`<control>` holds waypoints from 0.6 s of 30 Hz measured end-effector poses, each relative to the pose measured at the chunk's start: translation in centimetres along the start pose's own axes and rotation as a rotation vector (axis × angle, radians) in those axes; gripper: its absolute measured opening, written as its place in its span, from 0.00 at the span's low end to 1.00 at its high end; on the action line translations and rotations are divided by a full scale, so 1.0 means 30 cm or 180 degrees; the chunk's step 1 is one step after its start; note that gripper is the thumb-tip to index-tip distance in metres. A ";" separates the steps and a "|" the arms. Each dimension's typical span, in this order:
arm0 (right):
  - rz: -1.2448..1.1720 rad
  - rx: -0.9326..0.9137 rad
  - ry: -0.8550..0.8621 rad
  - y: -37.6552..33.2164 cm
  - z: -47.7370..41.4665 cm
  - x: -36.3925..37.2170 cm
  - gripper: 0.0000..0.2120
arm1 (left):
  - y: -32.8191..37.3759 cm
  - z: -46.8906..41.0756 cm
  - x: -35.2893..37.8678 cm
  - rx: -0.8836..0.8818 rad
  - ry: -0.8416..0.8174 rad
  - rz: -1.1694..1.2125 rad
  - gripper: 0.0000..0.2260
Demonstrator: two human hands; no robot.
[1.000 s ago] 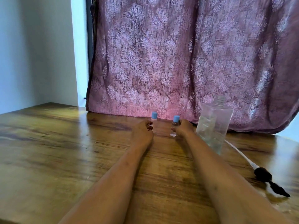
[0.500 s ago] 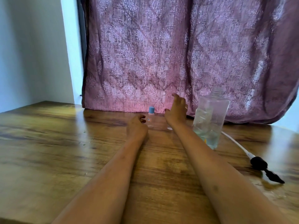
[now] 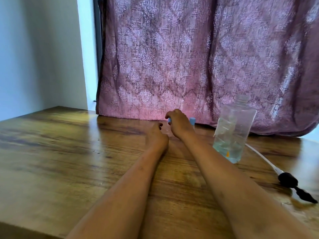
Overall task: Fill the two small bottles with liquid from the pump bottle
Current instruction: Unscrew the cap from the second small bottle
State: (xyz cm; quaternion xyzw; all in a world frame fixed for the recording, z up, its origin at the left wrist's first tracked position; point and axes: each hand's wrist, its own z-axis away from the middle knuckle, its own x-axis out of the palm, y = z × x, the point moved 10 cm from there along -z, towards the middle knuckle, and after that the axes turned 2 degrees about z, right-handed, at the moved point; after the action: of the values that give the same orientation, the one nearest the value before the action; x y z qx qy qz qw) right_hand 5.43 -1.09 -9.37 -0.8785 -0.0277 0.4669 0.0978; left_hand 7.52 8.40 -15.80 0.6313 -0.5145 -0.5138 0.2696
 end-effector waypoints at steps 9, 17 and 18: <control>-0.0333 0.0186 0.0095 0.061 0.175 -0.237 0.09 | 0.095 0.046 0.121 0.0289 -0.0870 0.0531 0.13; -0.0598 0.0442 0.0012 0.154 0.359 -0.306 0.08 | 0.164 0.189 0.254 0.0463 -0.2185 0.0456 0.16; -0.0646 0.0414 -0.0027 0.152 0.359 -0.305 0.08 | 0.164 0.195 0.260 0.0475 -0.2227 0.0456 0.17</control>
State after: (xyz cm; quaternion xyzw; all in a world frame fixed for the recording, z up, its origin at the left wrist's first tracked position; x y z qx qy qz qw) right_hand -8.81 -5.26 -8.71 -0.8609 -0.0866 0.4592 0.2012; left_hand -0.18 0.68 -16.33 0.3977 -0.6546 -0.6395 0.0658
